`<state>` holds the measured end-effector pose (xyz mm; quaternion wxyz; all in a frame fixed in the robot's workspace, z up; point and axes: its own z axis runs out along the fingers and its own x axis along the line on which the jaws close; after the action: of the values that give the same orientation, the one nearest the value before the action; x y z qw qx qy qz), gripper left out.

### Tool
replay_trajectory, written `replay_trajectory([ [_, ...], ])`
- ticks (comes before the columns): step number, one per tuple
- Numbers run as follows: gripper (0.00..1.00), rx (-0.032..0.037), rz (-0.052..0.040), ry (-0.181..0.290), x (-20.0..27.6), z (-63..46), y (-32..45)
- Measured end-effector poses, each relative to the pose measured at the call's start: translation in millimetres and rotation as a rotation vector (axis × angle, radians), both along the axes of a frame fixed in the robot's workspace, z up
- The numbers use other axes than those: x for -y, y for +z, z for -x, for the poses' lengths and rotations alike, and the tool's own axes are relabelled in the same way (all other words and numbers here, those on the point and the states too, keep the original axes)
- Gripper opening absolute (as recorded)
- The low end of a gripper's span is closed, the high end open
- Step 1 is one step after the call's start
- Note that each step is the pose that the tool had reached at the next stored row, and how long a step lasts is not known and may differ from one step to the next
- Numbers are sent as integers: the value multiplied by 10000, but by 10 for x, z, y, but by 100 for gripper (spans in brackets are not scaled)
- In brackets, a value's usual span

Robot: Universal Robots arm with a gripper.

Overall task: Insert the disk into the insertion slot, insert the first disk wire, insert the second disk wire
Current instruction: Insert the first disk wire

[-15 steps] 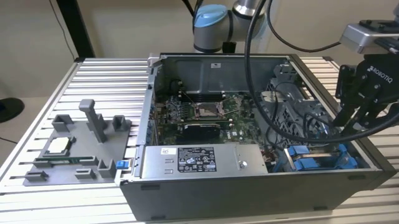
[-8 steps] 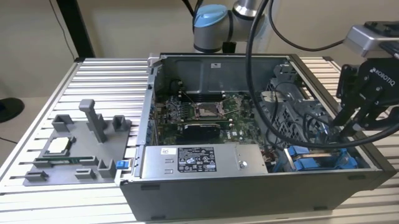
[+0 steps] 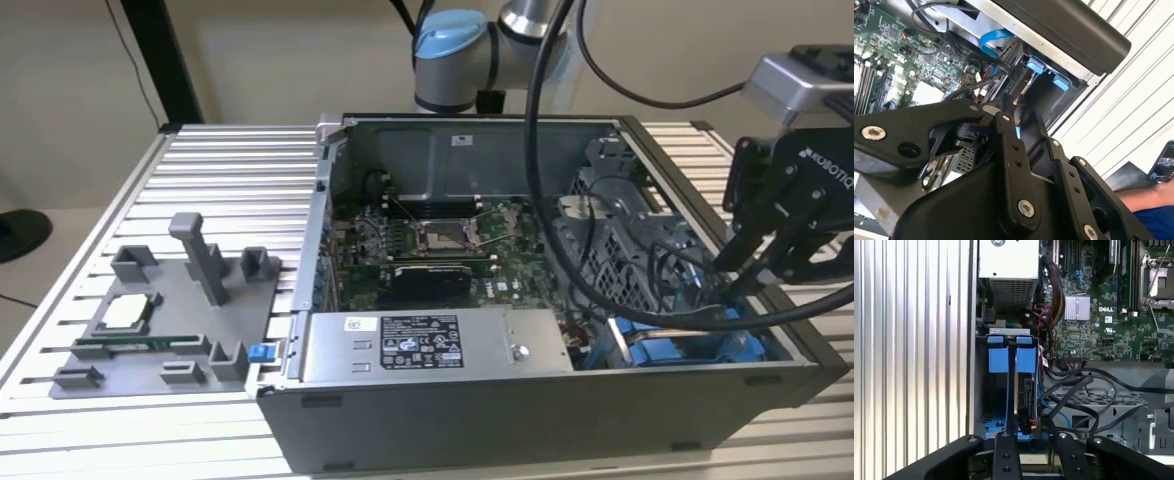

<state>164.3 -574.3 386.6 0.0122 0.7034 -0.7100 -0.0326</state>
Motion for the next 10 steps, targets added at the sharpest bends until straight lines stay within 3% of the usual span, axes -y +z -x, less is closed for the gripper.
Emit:
replay_trajectory([
  [2,100,0,-52,4,17,30,0],
  [10,100,0,-59,5,26,37,-3],
])
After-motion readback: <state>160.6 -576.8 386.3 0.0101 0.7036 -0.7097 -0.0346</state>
